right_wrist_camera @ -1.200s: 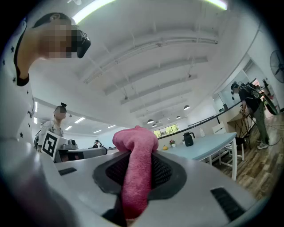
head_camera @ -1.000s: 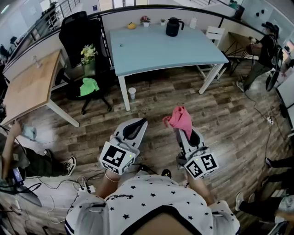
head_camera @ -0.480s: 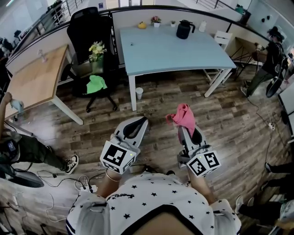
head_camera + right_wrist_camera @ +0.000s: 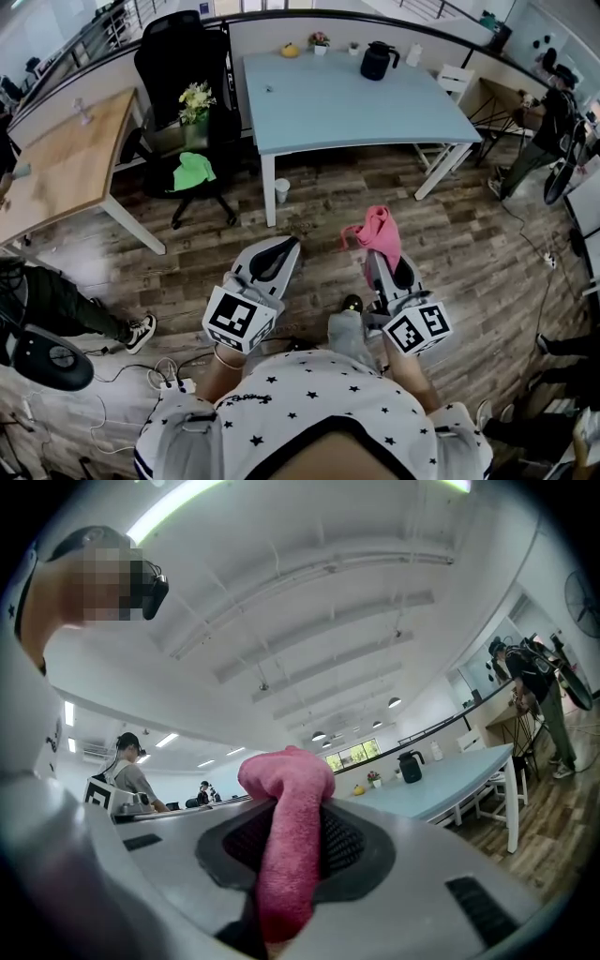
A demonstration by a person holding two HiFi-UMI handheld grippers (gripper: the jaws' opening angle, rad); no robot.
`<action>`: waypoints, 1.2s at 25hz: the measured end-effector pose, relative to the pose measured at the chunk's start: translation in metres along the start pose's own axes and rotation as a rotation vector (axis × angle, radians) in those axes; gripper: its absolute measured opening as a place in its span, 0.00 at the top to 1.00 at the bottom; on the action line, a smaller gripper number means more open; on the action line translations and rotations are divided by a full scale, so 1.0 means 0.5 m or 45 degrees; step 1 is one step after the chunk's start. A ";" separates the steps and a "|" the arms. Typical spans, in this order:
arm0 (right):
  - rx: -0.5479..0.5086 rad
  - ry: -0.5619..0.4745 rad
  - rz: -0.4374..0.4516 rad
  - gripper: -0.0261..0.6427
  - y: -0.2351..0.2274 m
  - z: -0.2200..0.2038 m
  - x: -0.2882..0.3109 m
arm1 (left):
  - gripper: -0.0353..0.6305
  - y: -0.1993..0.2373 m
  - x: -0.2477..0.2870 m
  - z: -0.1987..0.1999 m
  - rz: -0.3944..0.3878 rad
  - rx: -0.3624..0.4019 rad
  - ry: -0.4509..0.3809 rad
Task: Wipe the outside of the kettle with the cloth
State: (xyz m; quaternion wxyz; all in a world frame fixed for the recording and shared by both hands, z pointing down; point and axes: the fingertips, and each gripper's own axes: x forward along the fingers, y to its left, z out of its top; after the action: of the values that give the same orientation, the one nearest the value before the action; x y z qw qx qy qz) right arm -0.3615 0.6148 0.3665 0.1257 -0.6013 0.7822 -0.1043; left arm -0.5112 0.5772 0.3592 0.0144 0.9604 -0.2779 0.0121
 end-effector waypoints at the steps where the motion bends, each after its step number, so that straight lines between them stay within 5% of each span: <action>1: 0.008 0.002 0.004 0.82 -0.008 0.000 0.006 | 0.90 0.003 0.006 0.000 0.006 0.001 0.003; 30: 0.155 0.022 0.104 0.82 -0.396 0.072 0.217 | 0.90 0.071 0.410 0.004 0.151 0.042 0.096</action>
State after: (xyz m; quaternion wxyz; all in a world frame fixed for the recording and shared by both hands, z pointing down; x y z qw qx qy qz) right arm -0.1955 0.4588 0.3871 0.1594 -0.5591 0.7994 -0.1517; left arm -0.3571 0.4378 0.3642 0.0083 0.9413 -0.3333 0.0538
